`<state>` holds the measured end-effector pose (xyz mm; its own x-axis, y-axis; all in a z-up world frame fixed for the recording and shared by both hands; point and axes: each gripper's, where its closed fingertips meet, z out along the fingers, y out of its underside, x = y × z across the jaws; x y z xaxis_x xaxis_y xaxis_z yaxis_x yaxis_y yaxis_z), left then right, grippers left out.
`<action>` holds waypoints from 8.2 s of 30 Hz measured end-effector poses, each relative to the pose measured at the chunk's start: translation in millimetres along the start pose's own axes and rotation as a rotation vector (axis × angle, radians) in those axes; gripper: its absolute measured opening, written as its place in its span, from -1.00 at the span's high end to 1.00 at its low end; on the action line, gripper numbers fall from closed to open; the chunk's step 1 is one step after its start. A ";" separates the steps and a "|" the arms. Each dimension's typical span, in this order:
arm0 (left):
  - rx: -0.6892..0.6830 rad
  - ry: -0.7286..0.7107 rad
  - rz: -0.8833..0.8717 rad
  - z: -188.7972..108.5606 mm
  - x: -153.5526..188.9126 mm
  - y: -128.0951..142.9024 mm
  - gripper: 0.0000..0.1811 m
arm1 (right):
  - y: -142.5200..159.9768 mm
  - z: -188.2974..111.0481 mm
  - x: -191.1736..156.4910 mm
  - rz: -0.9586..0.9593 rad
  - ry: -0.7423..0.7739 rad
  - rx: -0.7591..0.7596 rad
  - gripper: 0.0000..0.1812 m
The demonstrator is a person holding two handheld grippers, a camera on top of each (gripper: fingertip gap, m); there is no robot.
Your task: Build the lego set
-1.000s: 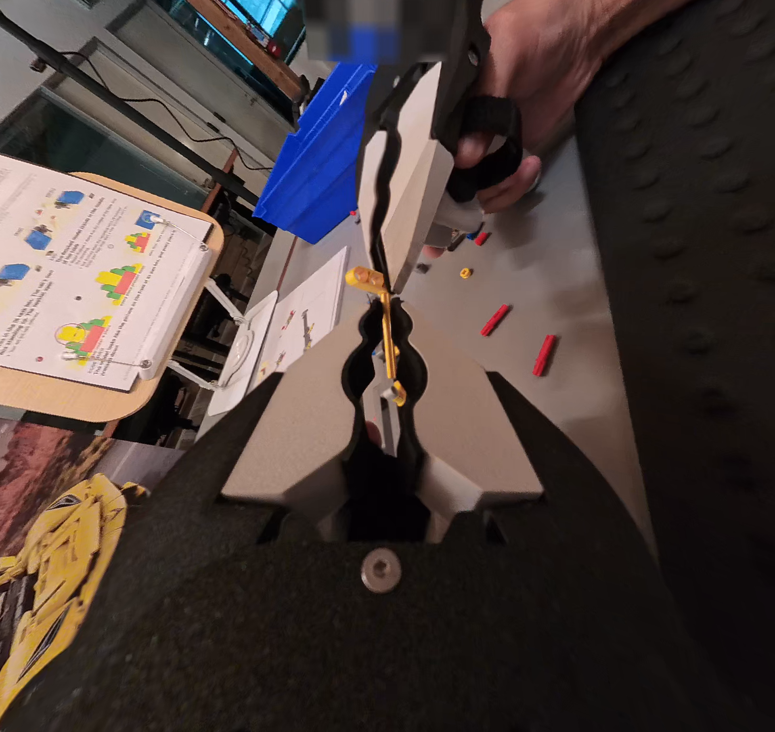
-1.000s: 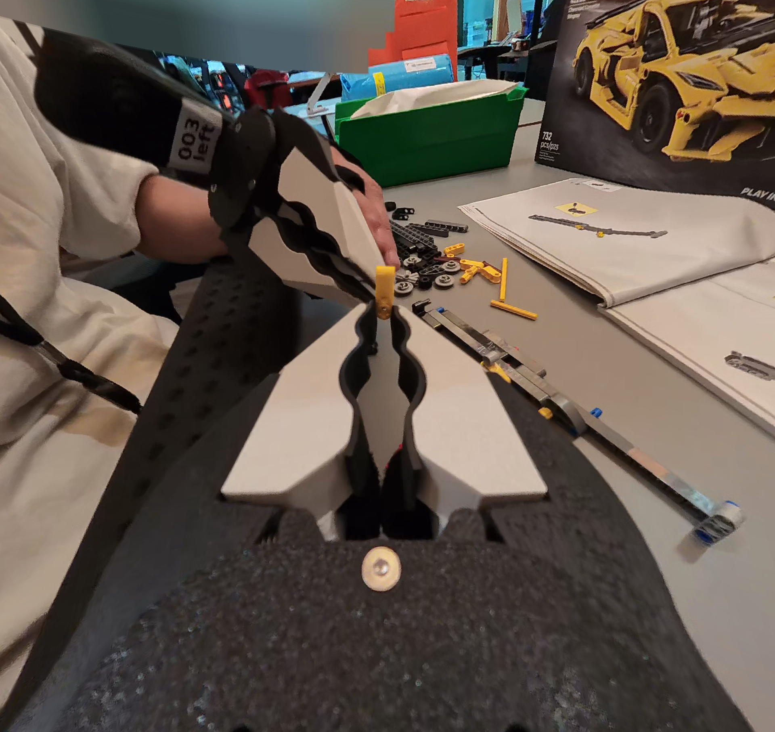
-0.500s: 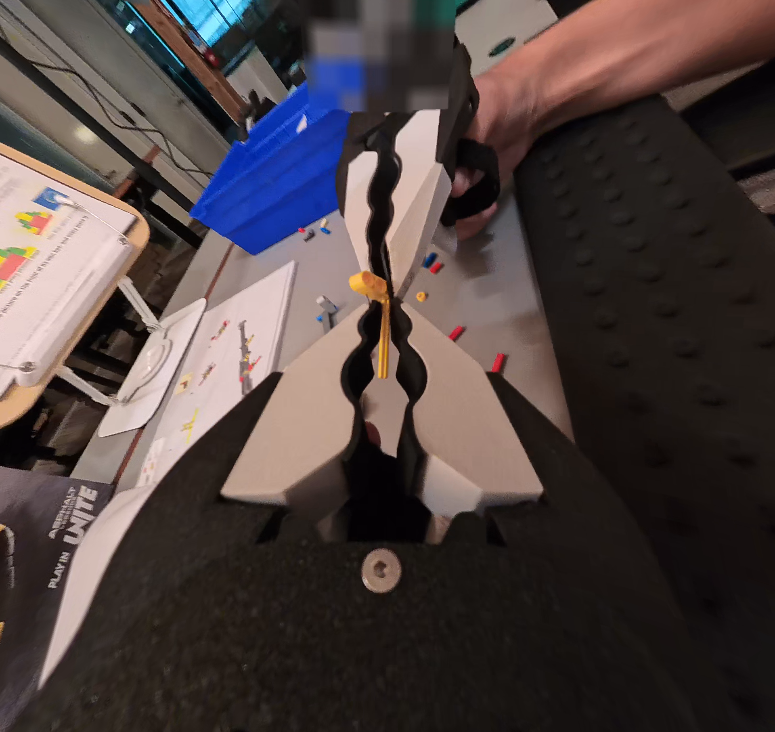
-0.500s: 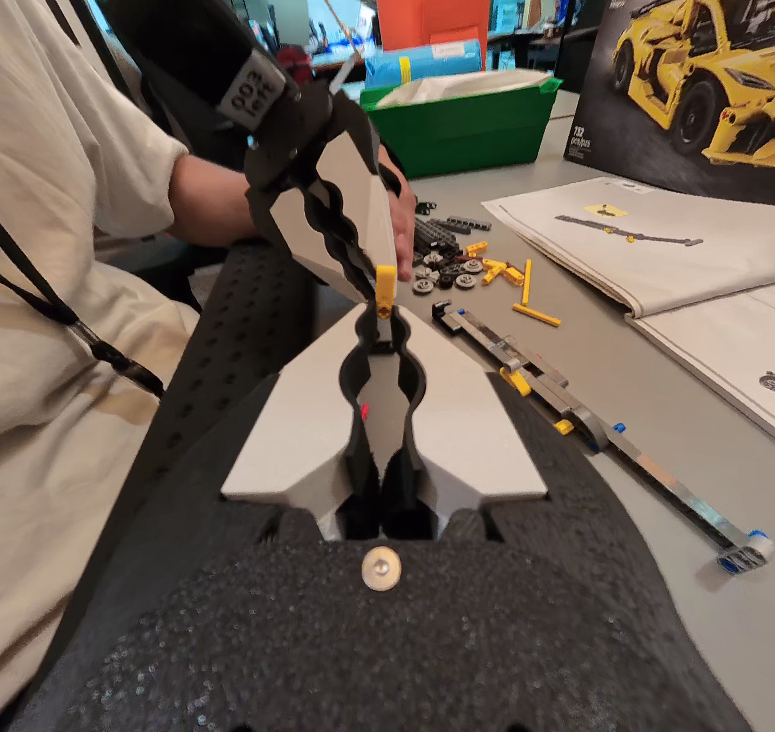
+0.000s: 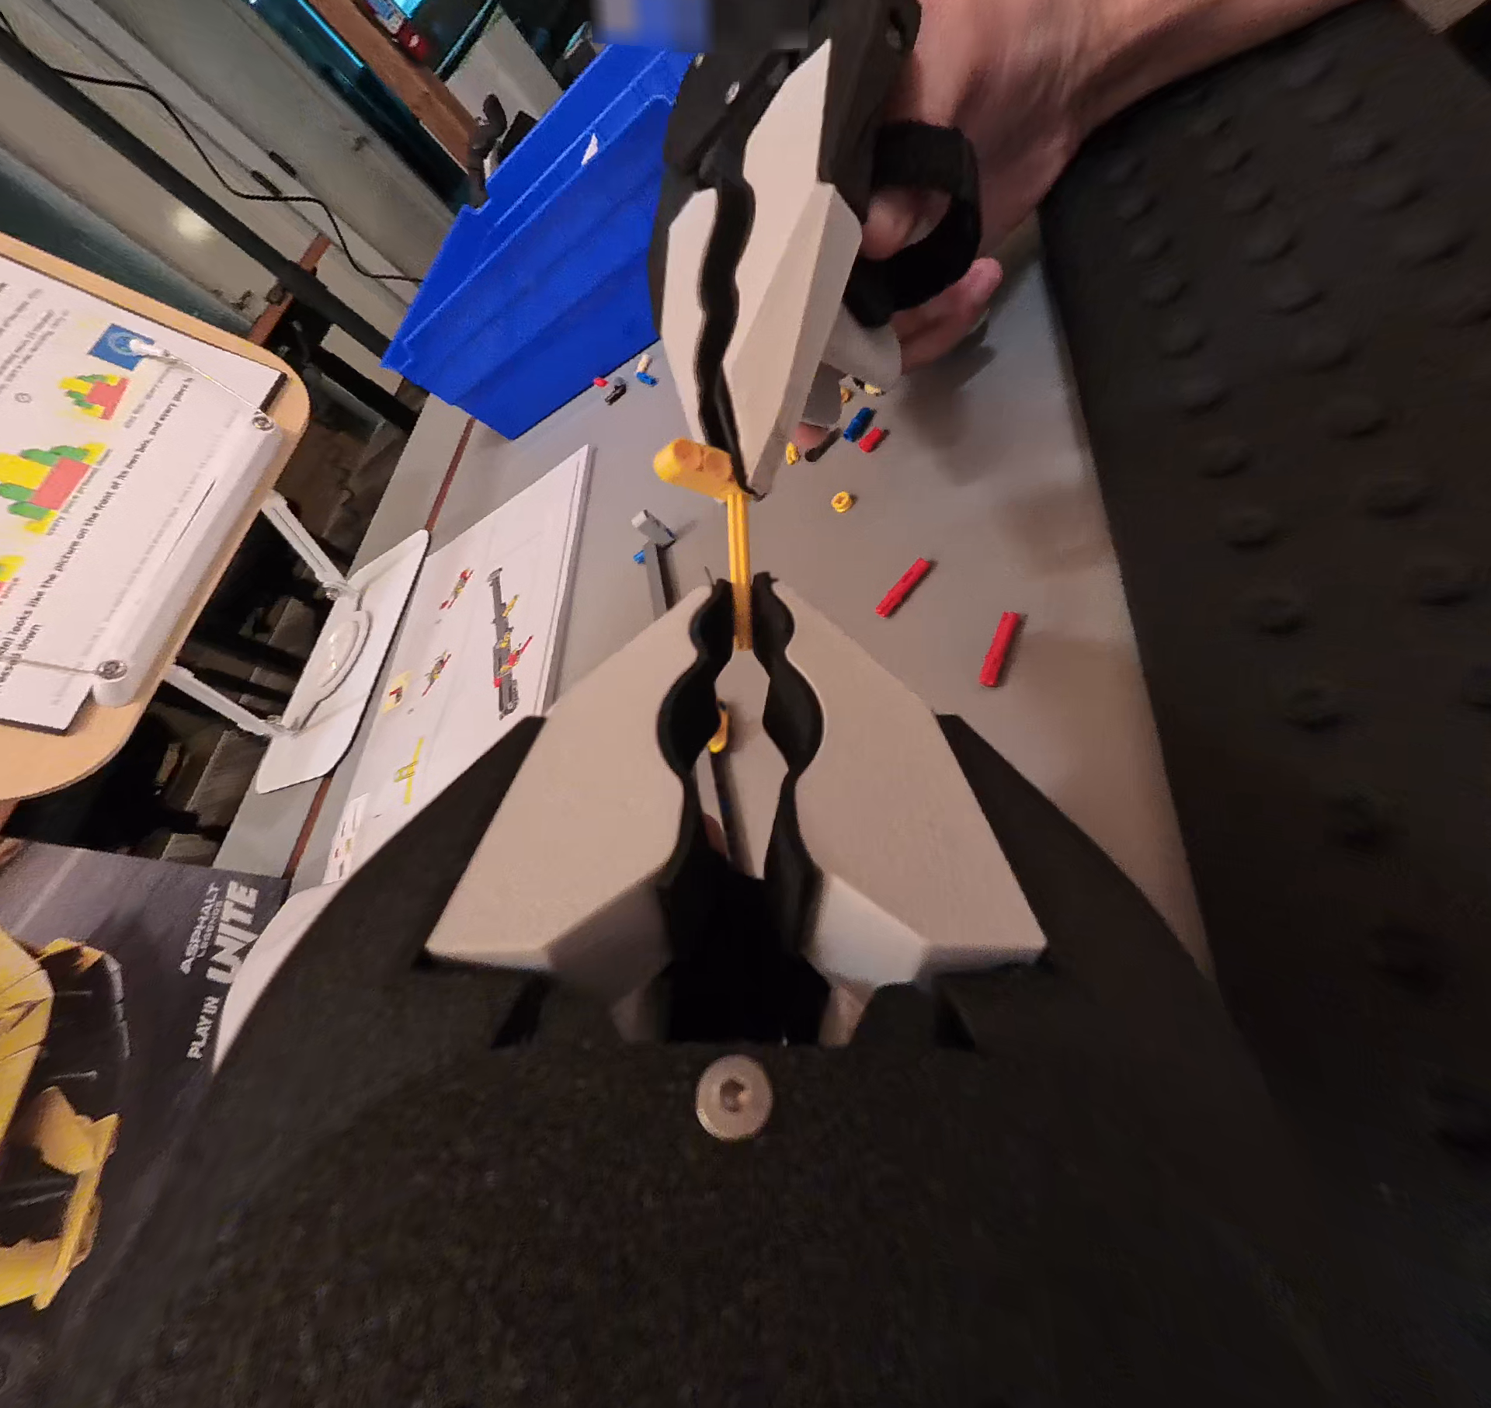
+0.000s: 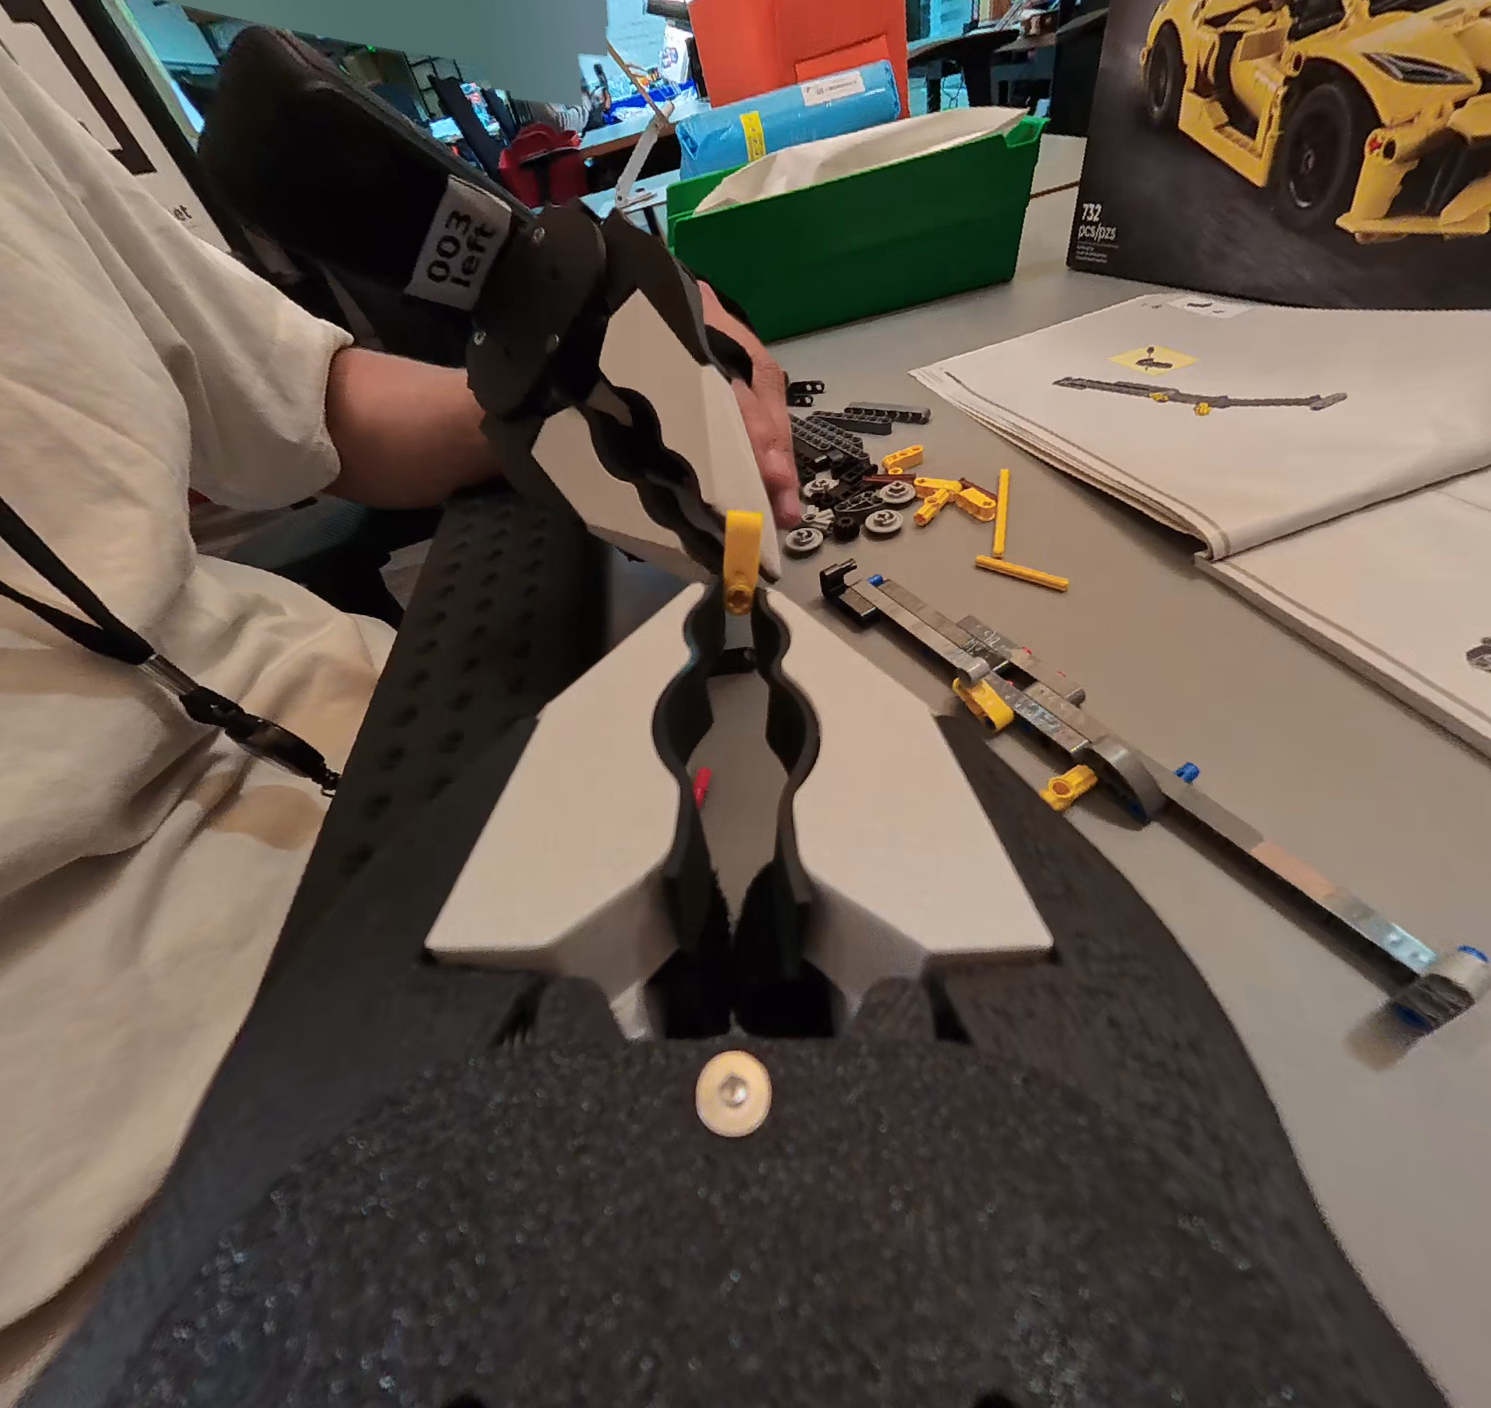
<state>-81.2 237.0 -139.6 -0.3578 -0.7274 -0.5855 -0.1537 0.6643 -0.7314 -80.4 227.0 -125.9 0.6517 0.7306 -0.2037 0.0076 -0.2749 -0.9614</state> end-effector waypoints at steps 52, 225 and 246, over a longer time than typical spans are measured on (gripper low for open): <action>0.041 0.011 -0.386 2.0 -31.4 4.8 0.97 | -23.5 -6.1 29.0 0.171 0.082 0.145 0.57; 0.330 0.835 -1.547 -20.5 -10.5 -26.8 0.94 | -18.7 19.1 15.4 -0.420 0.253 -0.177 0.35; 0.266 0.780 -1.571 -16.1 -10.9 -9.0 0.94 | -7.2 25.7 11.3 -0.757 0.243 -0.312 0.71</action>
<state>-90.8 241.7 -121.0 -0.3599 -0.2946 0.8853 -0.6390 -0.6135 -0.4640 -92.6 253.3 -126.0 0.5311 0.6425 0.5523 0.6920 0.0472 -0.7203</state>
